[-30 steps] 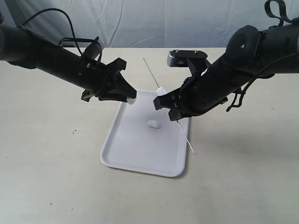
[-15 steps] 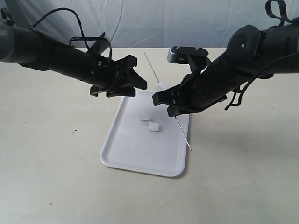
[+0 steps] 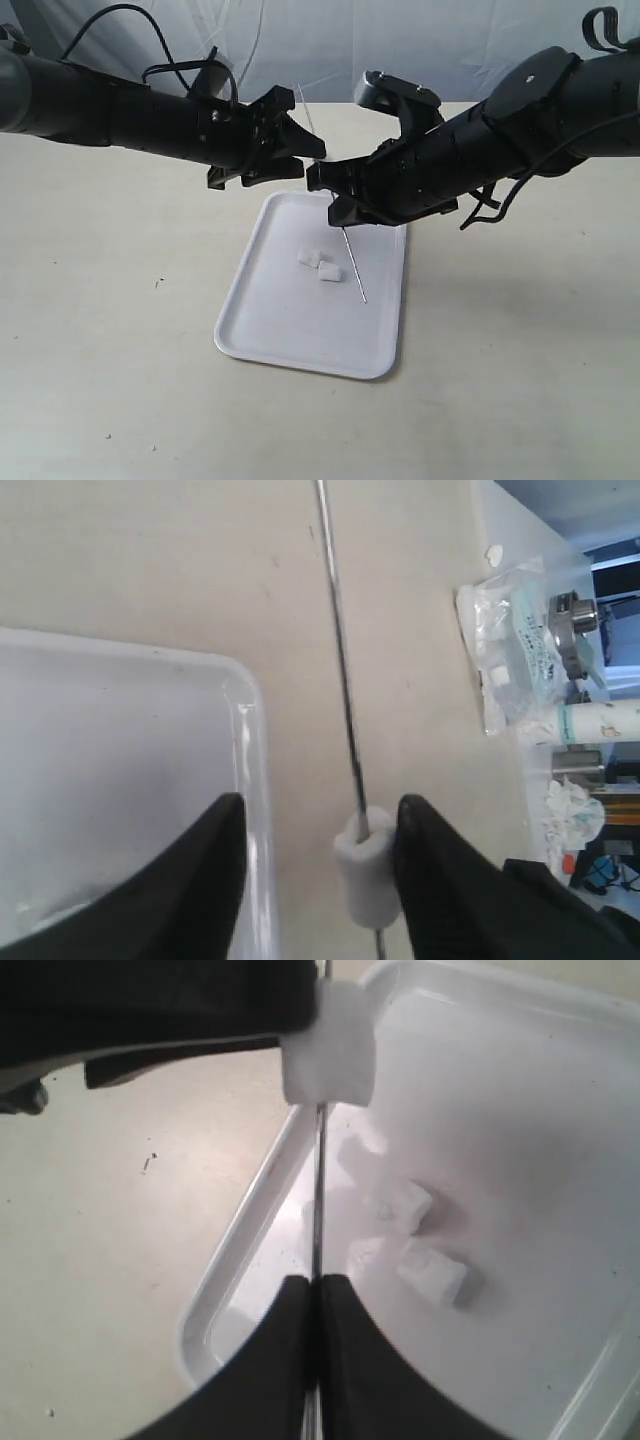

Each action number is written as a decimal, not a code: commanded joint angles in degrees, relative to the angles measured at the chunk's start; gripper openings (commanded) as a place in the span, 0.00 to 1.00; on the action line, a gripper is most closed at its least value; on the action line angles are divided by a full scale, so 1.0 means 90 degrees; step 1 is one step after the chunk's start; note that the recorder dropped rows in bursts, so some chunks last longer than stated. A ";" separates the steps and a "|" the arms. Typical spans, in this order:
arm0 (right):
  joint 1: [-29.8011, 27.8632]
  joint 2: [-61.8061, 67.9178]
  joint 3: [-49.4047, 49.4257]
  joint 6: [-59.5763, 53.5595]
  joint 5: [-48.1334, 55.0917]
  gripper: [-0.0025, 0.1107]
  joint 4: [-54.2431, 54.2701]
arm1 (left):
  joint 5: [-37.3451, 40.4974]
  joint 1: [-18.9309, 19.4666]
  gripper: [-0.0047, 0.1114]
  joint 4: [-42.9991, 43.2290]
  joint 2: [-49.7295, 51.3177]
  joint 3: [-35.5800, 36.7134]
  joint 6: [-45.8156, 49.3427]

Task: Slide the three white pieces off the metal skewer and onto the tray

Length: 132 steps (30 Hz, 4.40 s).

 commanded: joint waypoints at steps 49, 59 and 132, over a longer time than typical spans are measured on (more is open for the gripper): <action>-0.0024 -0.0041 -0.0025 -0.0412 0.0207 0.02 -0.0046 | -0.0887 -0.0161 0.28 -0.0767 -0.0008 0.0015 0.0049; -0.0024 -0.0041 -0.0025 -0.0297 0.0569 0.02 -0.0519 | -0.1560 -0.0149 0.25 -0.0991 -0.0008 0.0001 0.0065; -0.0024 0.1113 -0.0164 0.1118 -0.0145 0.22 -0.3262 | -0.0309 -0.0371 0.04 0.4443 -0.0054 0.0215 -0.2023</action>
